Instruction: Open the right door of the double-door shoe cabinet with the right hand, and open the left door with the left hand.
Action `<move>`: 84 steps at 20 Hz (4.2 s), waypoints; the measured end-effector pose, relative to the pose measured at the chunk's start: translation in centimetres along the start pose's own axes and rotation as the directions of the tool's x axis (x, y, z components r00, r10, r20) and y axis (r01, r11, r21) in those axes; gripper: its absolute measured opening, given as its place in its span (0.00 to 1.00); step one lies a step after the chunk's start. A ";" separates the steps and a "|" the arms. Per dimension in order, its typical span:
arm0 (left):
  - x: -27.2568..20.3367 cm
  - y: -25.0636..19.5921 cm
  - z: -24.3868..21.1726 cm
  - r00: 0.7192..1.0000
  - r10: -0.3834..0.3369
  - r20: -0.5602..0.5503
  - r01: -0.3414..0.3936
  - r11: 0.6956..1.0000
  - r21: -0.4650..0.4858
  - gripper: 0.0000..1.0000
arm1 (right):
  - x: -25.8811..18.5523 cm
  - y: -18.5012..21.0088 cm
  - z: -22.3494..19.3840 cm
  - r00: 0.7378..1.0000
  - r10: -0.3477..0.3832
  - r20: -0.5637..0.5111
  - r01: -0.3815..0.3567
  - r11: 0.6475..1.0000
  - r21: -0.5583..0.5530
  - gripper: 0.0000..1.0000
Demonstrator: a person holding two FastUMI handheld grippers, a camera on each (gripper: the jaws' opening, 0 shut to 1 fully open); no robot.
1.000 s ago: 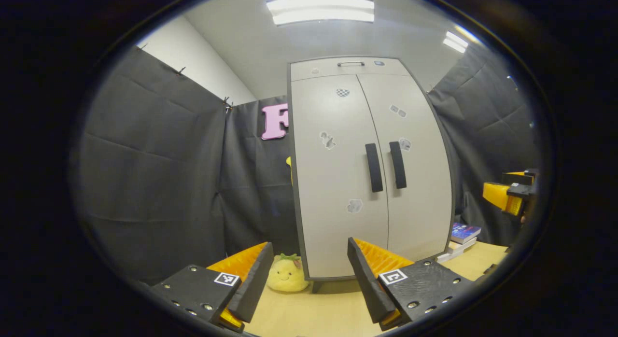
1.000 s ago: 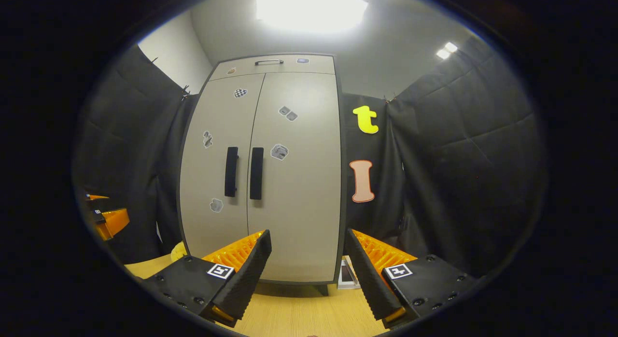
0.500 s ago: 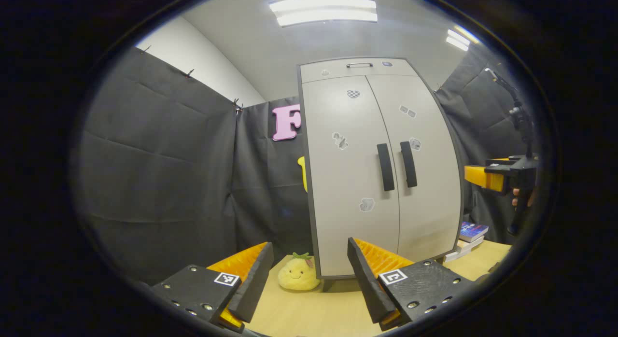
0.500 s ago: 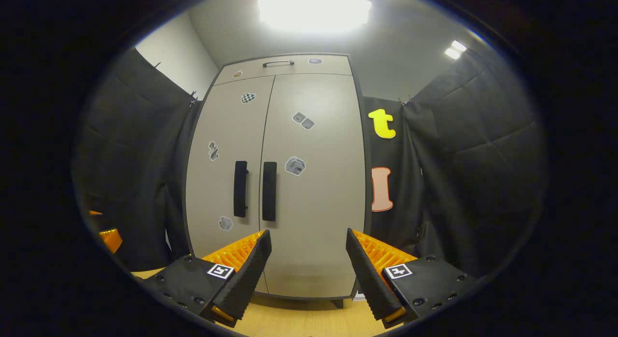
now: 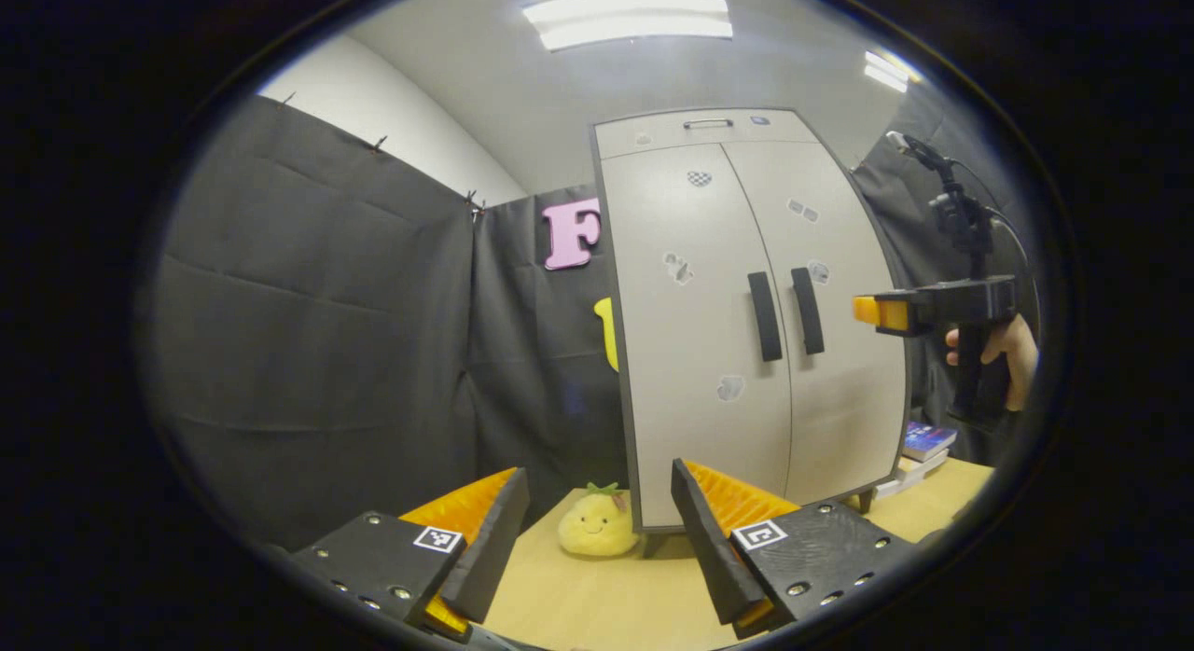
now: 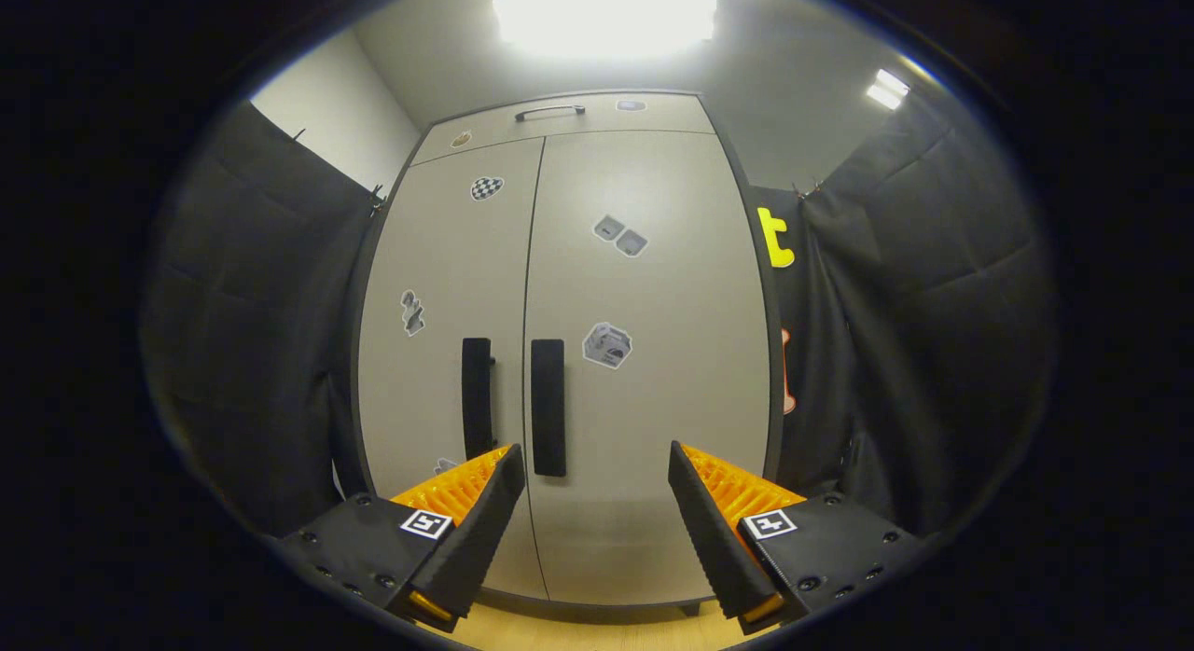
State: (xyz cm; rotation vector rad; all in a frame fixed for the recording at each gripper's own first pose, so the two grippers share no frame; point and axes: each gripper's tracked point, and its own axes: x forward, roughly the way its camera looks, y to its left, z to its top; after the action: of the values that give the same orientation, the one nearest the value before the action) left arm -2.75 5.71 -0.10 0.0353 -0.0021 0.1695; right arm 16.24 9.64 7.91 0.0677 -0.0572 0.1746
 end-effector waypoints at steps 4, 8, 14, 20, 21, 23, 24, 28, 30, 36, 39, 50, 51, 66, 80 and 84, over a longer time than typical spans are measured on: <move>-0.5 1.2 -0.2 1.000 0.025 -0.004 -0.025 1.000 0.013 0.89 | 2.6 1.2 0.6 1.000 0.013 -0.005 -0.013 1.000 0.010 0.97; -1.0 2.2 -0.6 0.999 0.049 -0.013 -0.048 0.999 0.009 0.89 | 5.2 2.2 0.3 0.999 0.021 -0.041 -0.020 1.000 0.015 0.97; -1.1 3.4 -1.3 0.997 0.072 -0.030 -0.072 0.997 0.007 0.89 | 8.5 3.5 -0.2 0.997 0.017 -0.071 -0.017 1.000 0.001 0.98; -1.6 4.6 -1.9 0.995 0.093 -0.042 -0.093 0.996 0.010 0.89 | 10.7 4.0 -1.9 0.989 0.013 -0.145 -0.010 1.000 0.020 0.70; -1.6 4.7 -1.9 0.994 0.096 -0.043 -0.095 0.995 0.011 0.89 | 10.9 4.1 -2.2 0.987 0.013 -0.160 -0.009 0.999 0.030 0.62; -1.7 5.1 -1.9 0.994 0.103 -0.044 -0.103 0.995 0.011 0.89 | 11.4 4.1 -2.5 0.983 0.011 -0.184 -0.003 0.999 0.040 0.63; -1.8 5.3 -1.8 0.993 0.107 -0.041 -0.106 0.994 0.011 0.89 | 11.5 4.1 -2.5 0.982 0.008 -0.188 0.000 0.999 0.042 0.63; -1.8 6.1 -1.5 0.992 0.119 -0.029 -0.118 0.993 0.012 0.89 | 12.2 4.1 -1.9 0.981 -0.022 -0.191 0.027 0.999 0.025 0.58; -1.8 6.2 -1.6 0.992 0.122 -0.031 -0.121 0.993 0.009 0.89 | 12.1 4.1 -2.0 0.978 -0.034 -0.207 0.040 0.999 0.025 0.40; -2.1 6.8 -1.4 0.990 0.138 -0.023 -0.138 0.990 0.001 0.89 | 12.1 4.2 -2.0 0.971 -0.035 -0.235 0.042 0.999 0.024 0.13; -2.2 6.7 -1.3 0.991 0.131 -0.023 -0.131 0.991 -0.003 0.89 | 12.1 4.2 -2.4 0.966 0.000 -0.259 0.010 0.999 0.037 0.07; -2.8 5.0 -0.2 0.999 0.039 -0.003 -0.039 0.999 -0.011 0.90 | 7.8 3.7 -1.6 0.958 0.093 -0.271 -0.077 0.995 0.068 0.10; -2.3 4.1 -0.2 1.000 0.030 -0.001 -0.030 0.999 -0.012 0.90 | 7.4 3.6 -1.6 0.957 0.098 -0.273 -0.082 0.994 0.069 0.09; -0.1 -2.1 0.7 0.993 -0.112 0.021 0.113 0.993 -0.021 0.90 | 0.9 0.5 -0.5 0.929 0.193 -0.316 -0.168 0.980 0.106 0.07; 0.9 -9.4 1.6 0.973 -0.229 0.043 0.230 0.973 -0.021 0.89 | -3.8 -4.5 0.3 0.919 0.219 -0.328 -0.193 0.975 0.112 0.06; 1.3 -11.1 1.7 0.967 -0.253 0.044 0.254 0.967 -0.019 0.89 | -4.7 -5.9 0.4 0.922 0.213 -0.325 -0.189 0.976 0.104 0.09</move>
State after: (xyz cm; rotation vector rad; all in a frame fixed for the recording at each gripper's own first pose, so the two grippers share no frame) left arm 0.41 -5.04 1.18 0.0145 -0.0404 -0.0874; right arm 12.68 2.97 7.68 0.1020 0.2832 0.3922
